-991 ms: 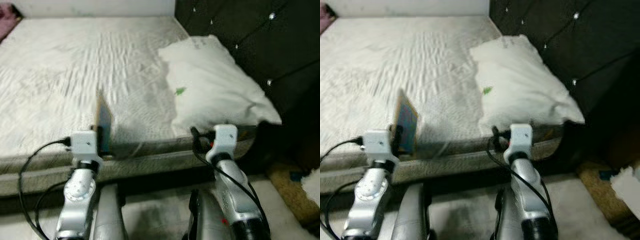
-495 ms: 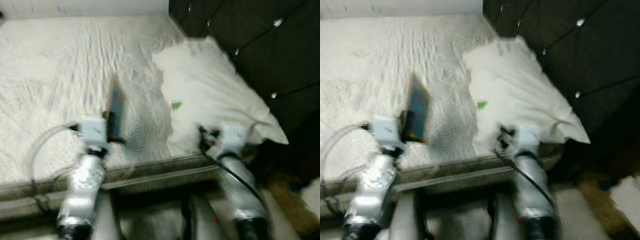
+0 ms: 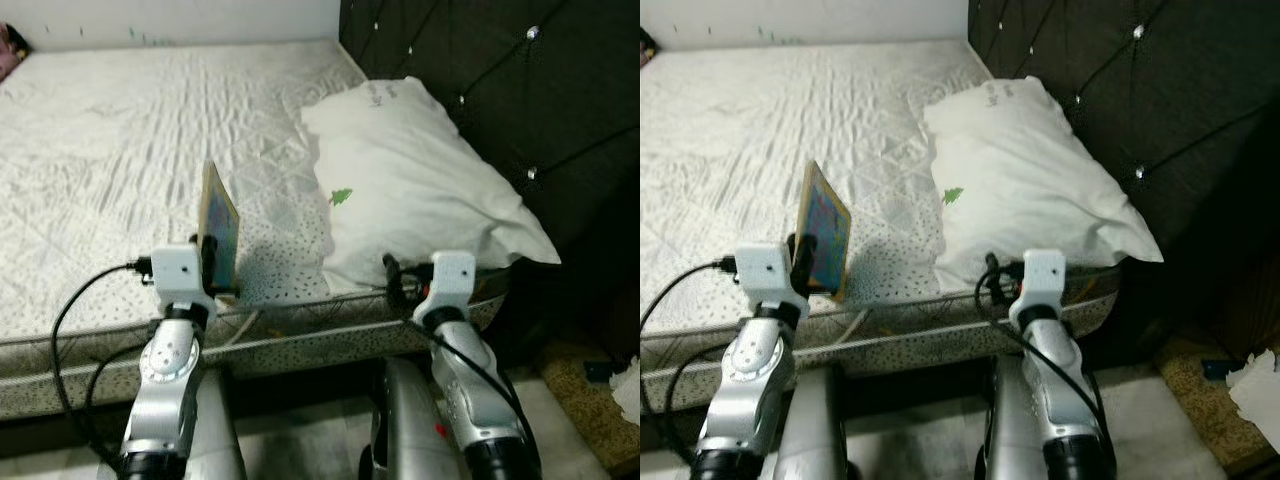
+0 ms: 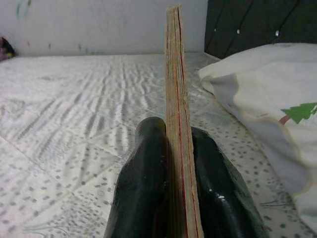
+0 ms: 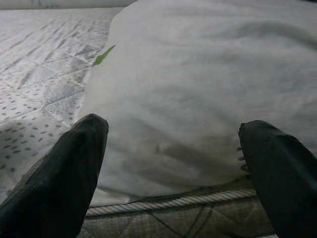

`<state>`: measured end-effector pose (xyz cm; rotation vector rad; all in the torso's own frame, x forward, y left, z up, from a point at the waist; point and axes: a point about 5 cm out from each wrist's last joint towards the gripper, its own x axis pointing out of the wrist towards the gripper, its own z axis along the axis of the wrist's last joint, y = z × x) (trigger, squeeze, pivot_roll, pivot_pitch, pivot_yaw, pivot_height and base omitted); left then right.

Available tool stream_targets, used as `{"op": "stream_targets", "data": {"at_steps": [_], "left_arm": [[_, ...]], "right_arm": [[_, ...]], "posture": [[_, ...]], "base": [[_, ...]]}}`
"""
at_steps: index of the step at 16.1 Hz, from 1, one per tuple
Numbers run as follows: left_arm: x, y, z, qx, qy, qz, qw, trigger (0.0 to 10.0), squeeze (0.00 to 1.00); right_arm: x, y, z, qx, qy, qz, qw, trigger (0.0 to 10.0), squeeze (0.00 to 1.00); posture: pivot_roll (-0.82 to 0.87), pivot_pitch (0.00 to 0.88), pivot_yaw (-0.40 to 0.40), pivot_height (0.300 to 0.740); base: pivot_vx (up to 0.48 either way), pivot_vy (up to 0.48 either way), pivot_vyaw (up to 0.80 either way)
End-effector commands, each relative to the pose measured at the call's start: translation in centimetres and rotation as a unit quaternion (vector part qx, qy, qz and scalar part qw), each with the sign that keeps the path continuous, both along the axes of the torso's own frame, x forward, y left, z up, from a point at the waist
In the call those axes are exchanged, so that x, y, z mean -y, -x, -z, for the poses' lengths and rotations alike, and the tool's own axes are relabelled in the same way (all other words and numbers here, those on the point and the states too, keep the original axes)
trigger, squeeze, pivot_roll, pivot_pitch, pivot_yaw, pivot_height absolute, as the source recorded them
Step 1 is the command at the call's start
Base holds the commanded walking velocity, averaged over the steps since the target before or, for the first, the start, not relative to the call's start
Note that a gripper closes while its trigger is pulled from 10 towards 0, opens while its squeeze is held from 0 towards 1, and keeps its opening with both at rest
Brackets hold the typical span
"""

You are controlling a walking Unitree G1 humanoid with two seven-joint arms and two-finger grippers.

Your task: Clean up the room

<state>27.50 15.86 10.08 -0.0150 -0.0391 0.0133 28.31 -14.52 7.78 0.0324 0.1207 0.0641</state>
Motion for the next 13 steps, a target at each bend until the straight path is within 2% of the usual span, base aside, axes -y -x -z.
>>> {"op": "stream_targets", "data": {"at_steps": [1, 2, 3, 4, 7, 9, 10, 11, 12, 13], "left_arm": [[0.2, -0.8, -0.3, -0.001, 0.022, 0.005, 1.0, 10.0, 0.0], [0.7, -1.3, -0.2, 0.0, 0.053, 0.011, 0.999, 10.0, 0.0], [1.5, -2.7, -0.5, 0.002, 0.112, 0.013, 0.994, 10.0, 0.0], [1.8, -3.4, -0.9, 0.008, 0.152, 0.011, 0.988, 10.0, 0.0], [2.0, -4.6, -1.2, 0.0, 0.198, 0.001, 0.98, 10.0, 0.0], [2.2, -5.2, -0.5, -0.044, 0.227, -0.004, 0.973, 10.0, 0.0], [2.9, -5.4, 0.8, -0.092, 0.267, 0.005, 0.959, 10.0, 0.0], [3.5, -5.2, 1.4, -0.113, 0.28, 0.018, 0.953, 10.0, 0.0], [3.7, -5.2, 1.7, -0.121, 0.286, 0.021, 0.95, 10.0, 0.0], [4.7, -5.3, 1.4, -0.13, 0.306, 0.042, 0.942, 10.0, 0.0]], "right_arm": [[-0.1, -0.2, -0.3, 0.003, 0.002, -0.004, 1.0, 10.0, 0.0], [-0.1, -0.2, -0.3, 0.002, 0.002, -0.004, 1.0, 10.0, 0.0], [-0.1, -0.3, -0.3, 0.002, 0.001, -0.004, 1.0, 10.0, 0.0], [-0.1, -0.3, -0.4, 0.003, 0.001, -0.003, 1.0, 10.0, 0.0], [0.2, -0.3, -0.6, 0.007, -0.001, 0.002, 1.0, 10.0, 0.0], [0.3, -0.2, -1.3, 0.019, 0.003, -0.005, 1.0, 10.0, 0.0], [0.6, 0.0, -1.5, 0.02, 0.005, -0.006, 1.0, 10.0, 0.0], [0.9, 0.0, -1.2, 0.013, 0.005, -0.001, 1.0, 10.0, 0.0], [1.2, 0.0, -1.0, 0.008, 0.003, 0.005, 1.0, 10.0, 0.0], [1.1, 0.0, -0.9, 0.007, 0.008, 0.0, 1.0, 10.0, 0.0]], "posture": [[0.01, 0.0, -0.019, 0.516], [0.01, 0.0, -0.019, 0.516], [0.0, 0.0, -0.023, 0.516], [0.0, 0.0, -0.023, 0.516], [-0.03, 0.0, -0.018, 0.516], [-0.03, 0.0, -0.018, 0.516], [-0.03, 0.0, -0.018, 0.516], [-0.05, 0.0, -0.021, 0.516], [-0.05, 0.0, -0.021, 0.516], [-0.05, 0.0, -0.025, 0.516]], "base": [[0.0, 0.0, 0.0], [0.0, 0.0, 0.0], [0.0, 0.0, 0.0], [0.0, 0.0, 0.0], [0.0, 0.0, 0.0], [0.0, 0.0, 0.0], [0.0, 0.0, 0.0], [0.0, 0.0, 0.0], [0.0, 0.0, 0.0], [0.0, 0.0, 0.0]]}}
